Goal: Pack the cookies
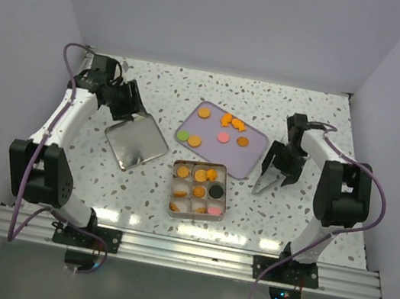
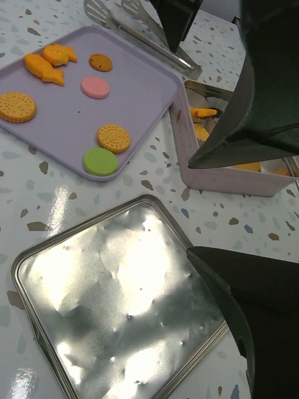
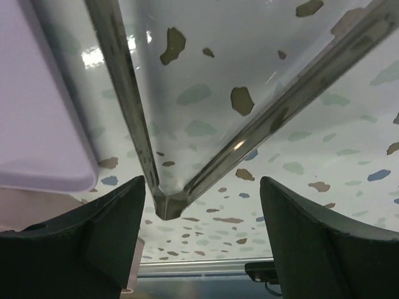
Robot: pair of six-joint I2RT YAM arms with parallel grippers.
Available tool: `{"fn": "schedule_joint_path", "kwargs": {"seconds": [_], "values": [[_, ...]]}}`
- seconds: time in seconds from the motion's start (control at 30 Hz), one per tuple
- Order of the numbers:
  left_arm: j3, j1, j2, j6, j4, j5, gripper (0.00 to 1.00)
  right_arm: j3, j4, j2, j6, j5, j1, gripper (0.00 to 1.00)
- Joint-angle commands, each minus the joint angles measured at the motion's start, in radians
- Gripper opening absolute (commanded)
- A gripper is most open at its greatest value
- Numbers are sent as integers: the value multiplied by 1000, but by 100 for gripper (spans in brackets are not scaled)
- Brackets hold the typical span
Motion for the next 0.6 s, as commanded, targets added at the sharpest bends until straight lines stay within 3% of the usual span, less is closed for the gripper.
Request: {"fn": "schedule_joint_path", "kwargs": {"seconds": [0.0, 0.27, 0.57], "values": [[0, 2, -43, 3, 12, -1, 58, -10, 55, 12, -19, 28, -22, 78], [-48, -30, 15, 16, 38, -73, 58, 16, 6, -119, -42, 60, -22, 80], [254, -222, 369, -32, -63, -246, 54, 26, -114, -316, -93, 38, -19, 81]]}}
